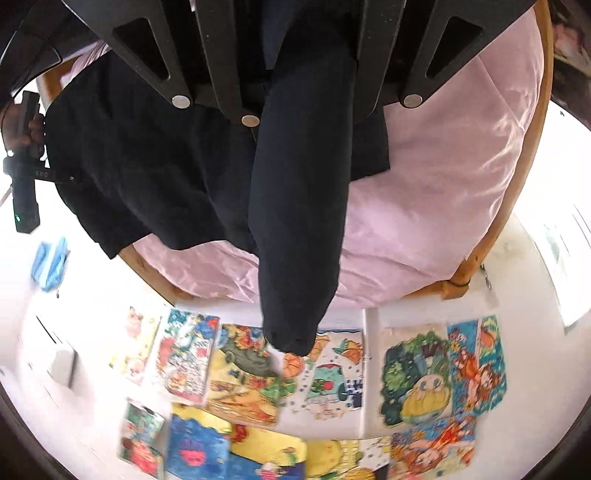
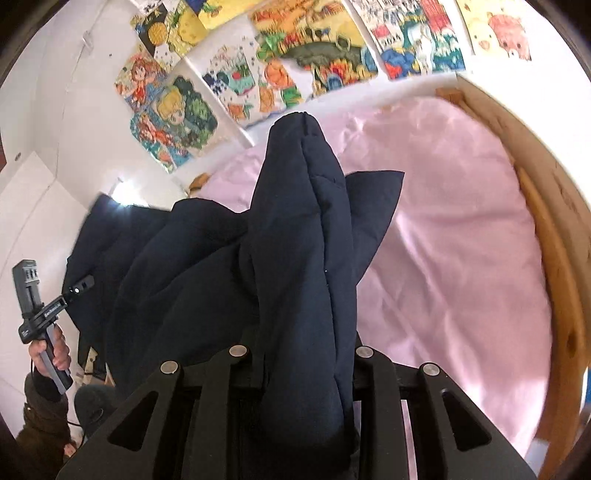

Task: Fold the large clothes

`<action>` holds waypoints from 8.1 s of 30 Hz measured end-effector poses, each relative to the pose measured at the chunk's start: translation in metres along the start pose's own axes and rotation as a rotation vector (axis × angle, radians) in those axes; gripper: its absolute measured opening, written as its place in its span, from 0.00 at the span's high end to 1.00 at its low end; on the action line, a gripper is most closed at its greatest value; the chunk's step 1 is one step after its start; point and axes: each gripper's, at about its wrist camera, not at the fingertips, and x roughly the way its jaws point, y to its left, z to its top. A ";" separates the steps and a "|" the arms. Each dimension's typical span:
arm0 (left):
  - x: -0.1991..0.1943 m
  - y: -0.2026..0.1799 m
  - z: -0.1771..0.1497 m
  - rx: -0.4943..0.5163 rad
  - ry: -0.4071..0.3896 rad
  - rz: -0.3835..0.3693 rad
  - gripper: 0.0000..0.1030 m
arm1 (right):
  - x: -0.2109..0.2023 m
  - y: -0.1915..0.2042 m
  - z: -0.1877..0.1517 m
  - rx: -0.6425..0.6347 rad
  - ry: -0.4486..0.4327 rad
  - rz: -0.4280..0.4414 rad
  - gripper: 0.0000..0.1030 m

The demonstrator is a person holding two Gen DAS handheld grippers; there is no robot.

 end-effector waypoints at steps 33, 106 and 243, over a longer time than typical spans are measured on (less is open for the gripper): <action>-0.017 0.076 -0.066 -0.382 -0.088 0.105 0.06 | -0.029 0.020 -0.023 -0.098 -0.154 -0.375 0.04; -0.151 -0.080 -0.226 0.023 -0.259 0.153 0.00 | -0.108 0.184 -0.266 -0.312 -0.505 -0.286 0.01; -0.149 -0.043 -0.223 0.056 -0.268 0.173 0.00 | -0.104 0.204 -0.274 -0.289 -0.531 -0.291 0.01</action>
